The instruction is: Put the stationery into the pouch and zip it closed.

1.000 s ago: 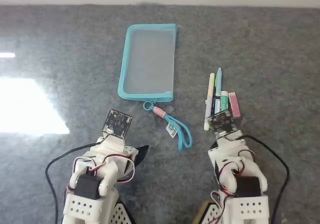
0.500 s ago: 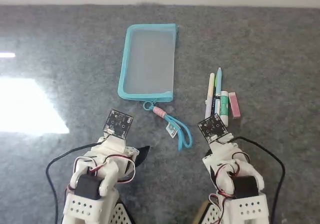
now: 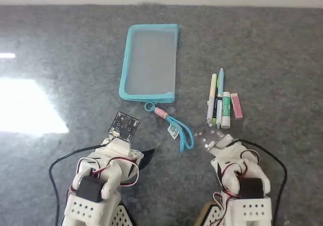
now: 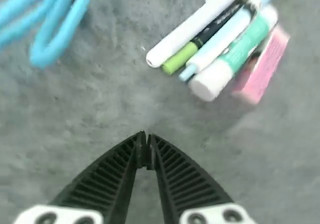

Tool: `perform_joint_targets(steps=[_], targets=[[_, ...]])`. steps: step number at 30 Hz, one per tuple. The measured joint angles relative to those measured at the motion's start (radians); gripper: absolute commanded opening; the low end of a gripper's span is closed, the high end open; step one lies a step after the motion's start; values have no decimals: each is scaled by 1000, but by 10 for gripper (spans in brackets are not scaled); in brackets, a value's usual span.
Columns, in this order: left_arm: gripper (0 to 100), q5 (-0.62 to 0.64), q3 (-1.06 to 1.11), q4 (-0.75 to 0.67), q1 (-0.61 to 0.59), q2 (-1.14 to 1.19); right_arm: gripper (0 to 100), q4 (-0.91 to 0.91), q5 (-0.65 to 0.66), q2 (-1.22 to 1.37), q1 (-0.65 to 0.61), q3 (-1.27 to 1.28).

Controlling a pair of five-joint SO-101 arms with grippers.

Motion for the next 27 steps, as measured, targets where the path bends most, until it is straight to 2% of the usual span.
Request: perform_joint_targets(steps=[4, 10, 15, 18, 21, 24, 27], targets=[[290, -87, 0, -75, -75, 0, 33, -51, -26, 0, 11, 0], [290, -91, -2, -235, -356, 0, 270, -44, -133, 14, 8, -129], [290, -48, -91, -241, -454, 0, 226, -44, -201, 207, 5, -338], [290, -23, -210, -190, -460, 0, 205, -18, -261, 433, -69, -529], [290, -15, -371, -133, -463, 58, 205, 52, -321, 736, -195, -750], [290, 2, -509, -98, -462, 221, 205, 89, -345, 1023, -334, -944], [290, 54, -611, -75, -463, 450, 214, 49, -351, 1254, -445, -1017]])
